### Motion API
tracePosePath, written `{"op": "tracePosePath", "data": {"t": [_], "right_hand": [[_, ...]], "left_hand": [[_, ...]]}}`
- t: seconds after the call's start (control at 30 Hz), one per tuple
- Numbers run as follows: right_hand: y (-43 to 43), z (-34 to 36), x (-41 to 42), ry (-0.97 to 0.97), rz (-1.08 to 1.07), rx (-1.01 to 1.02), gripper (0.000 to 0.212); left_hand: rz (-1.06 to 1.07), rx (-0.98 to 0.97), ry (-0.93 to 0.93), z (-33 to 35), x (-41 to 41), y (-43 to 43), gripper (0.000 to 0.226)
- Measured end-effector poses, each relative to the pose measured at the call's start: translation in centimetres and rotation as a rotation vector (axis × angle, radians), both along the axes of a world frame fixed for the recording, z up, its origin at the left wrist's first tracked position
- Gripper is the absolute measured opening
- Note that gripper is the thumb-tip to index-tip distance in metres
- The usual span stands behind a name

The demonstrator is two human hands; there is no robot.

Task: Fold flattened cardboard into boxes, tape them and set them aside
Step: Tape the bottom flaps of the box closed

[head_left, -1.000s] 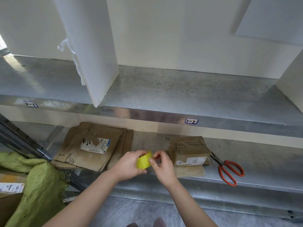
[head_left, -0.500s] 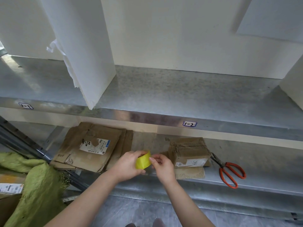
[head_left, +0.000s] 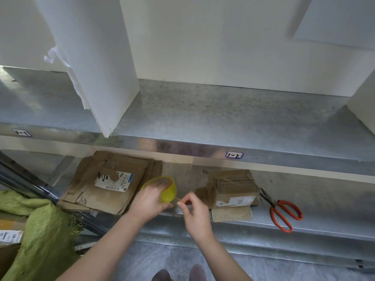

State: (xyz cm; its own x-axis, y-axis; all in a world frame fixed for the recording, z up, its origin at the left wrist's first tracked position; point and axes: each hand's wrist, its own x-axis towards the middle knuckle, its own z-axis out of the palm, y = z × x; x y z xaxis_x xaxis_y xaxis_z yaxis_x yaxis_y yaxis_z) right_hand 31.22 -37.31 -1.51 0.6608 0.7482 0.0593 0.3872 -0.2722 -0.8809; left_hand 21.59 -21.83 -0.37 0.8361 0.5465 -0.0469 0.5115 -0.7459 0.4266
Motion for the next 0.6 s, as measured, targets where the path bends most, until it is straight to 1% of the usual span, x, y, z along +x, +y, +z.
{"op": "tracePosePath", "data": {"t": [0.07, 0.17, 0.3, 0.37, 0.43, 0.5, 0.6], "right_hand": [[-0.1, 0.0, -0.3, 0.018, -0.060, 0.031, 0.019], [-0.5, -1.0, -0.8, -0.013, -0.101, 0.043, 0.022], [-0.3, -2.7, -0.5, 0.160, -0.216, -0.052, 0.021], [0.1, -3.4, -0.2, 0.211, -0.265, -0.134, 0.022], [0.5, -4.3, 0.2, 0.275, -0.321, -0.187, 0.021], [0.6, -5.1, 0.6, 0.347, -0.387, -0.225, 0.019], [0.4, -5.4, 0.9, 0.355, -0.426, -0.280, 0.021]], "left_hand": [[0.005, 0.063, -0.021, -0.1, 0.1, -0.1, 0.082], [0.031, 0.144, -0.029, -0.5, 0.4, -0.1, 0.087], [-0.089, 0.227, 0.068, -1.7, 0.3, 0.3, 0.088], [-0.154, 0.220, 0.105, -2.2, 0.1, 0.1, 0.084], [-0.218, 0.192, 0.104, -3.2, -0.1, 0.3, 0.084], [-0.291, 0.170, 0.078, -4.2, -0.7, 0.8, 0.089], [-0.339, 0.144, 0.114, -4.6, -1.1, 1.3, 0.098]]}}
